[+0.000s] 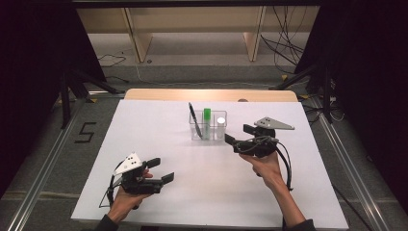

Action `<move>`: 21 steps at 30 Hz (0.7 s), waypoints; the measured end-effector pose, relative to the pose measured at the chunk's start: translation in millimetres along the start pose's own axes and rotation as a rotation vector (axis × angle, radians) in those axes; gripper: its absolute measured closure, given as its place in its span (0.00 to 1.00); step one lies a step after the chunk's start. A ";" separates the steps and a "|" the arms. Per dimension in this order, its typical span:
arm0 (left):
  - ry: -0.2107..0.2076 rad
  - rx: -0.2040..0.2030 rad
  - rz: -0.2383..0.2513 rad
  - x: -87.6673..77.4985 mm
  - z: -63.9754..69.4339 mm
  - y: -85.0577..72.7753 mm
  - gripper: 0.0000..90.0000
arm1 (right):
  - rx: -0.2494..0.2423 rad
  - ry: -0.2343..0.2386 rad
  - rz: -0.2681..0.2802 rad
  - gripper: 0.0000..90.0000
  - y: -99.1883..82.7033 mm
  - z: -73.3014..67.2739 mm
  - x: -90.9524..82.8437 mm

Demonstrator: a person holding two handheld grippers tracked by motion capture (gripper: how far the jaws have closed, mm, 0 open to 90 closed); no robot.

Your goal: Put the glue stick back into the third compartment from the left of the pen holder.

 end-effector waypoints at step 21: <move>-0.004 0.000 0.002 0.1 -0.2 0.0 0.17 | -0.063 0.009 0.020 0.17 -57.1 -10.3 -28.3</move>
Point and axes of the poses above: each handheld gripper's, and its own axes: x roughly forward along the jaws, y roughly out of its top, z roughly to its right, the point moved 2 cm from there along x, roughly forward along the jaws, and after that the axes turned 13 degrees about -z, right-handed, at the moved point
